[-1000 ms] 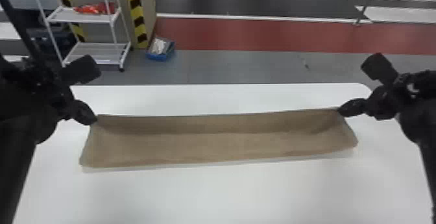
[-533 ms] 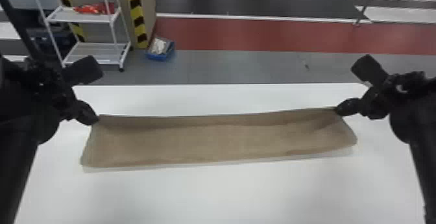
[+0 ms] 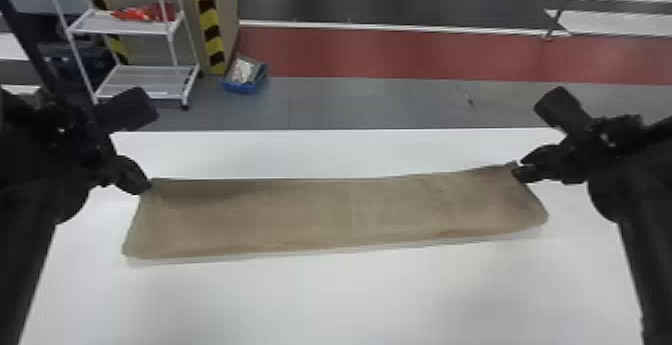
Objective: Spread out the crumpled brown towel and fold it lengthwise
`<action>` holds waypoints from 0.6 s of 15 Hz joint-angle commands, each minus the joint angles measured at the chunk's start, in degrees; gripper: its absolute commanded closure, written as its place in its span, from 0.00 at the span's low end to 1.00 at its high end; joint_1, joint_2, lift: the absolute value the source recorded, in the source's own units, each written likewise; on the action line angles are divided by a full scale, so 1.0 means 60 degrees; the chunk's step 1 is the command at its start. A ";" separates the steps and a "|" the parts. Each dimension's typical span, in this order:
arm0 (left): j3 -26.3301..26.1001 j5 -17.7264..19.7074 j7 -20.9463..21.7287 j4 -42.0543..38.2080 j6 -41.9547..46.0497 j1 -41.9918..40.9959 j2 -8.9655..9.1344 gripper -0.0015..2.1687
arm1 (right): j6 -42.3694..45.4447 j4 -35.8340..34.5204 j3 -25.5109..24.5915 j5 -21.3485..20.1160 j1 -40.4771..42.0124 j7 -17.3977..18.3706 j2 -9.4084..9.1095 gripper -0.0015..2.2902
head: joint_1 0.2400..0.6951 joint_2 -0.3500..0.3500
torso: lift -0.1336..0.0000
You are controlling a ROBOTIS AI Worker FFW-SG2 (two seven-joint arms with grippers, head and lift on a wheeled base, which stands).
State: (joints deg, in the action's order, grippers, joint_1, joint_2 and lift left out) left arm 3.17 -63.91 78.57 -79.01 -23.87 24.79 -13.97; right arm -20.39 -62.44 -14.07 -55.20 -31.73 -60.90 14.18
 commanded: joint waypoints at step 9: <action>-0.0191 -0.0129 -0.0044 0.0000 0.0000 -0.0074 0.0014 0.44 | -0.0111 -0.0214 -0.0204 0.0074 0.0322 0.0102 -0.0020 0.05 | 1.00 0.39 | 0.07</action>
State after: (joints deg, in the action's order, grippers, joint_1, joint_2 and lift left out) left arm 2.66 -64.28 78.34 -79.01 -23.87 24.56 -13.88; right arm -21.01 -63.36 -15.16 -54.88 -30.42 -60.27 14.06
